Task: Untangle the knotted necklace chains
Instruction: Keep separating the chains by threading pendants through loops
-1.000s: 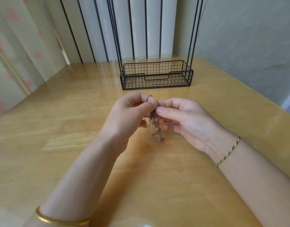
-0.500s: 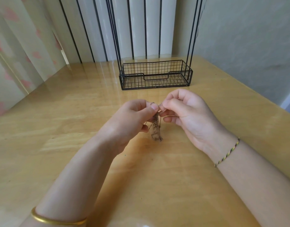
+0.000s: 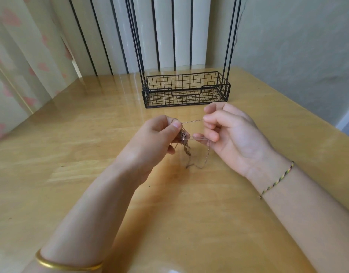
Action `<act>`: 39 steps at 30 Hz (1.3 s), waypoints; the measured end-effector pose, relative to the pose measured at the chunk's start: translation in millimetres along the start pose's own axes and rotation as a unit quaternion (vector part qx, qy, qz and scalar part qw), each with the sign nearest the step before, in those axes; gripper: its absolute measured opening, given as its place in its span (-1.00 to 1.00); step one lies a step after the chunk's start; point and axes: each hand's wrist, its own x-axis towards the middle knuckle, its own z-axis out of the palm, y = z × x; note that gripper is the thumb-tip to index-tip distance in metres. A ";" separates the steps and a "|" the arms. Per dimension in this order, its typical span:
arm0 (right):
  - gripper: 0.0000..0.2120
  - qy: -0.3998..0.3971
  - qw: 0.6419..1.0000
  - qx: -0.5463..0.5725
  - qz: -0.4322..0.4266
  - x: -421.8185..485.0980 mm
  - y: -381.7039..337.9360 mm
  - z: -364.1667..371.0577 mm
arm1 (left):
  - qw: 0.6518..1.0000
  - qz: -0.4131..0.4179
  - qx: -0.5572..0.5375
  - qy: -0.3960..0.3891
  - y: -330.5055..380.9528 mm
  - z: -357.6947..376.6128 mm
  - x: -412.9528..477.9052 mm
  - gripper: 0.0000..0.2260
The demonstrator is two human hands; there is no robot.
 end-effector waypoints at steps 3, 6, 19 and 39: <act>-0.82 0.044 0.983 -0.176 -0.042 -0.2 4.3 -2.1 | 1.000 0.006 0.005 0.013 0.8 2.0 -0.7 -0.82; -0.86 0.071 0.905 -0.405 -0.108 -0.9 9.5 -1.9 | 0.999 0.013 0.020 0.037 0.8 4.2 -1.0 -0.81; -0.71 0.139 0.990 0.010 0.023 6.0 -6.1 -8.6 | 0.991 -0.040 0.024 0.125 -0.9 -7.9 4.3 -0.85; -0.53 0.157 0.904 -0.385 -0.101 2.9 2.4 -14.4 | 0.972 0.004 -0.006 0.237 -4.6 -10.1 11.2 -0.69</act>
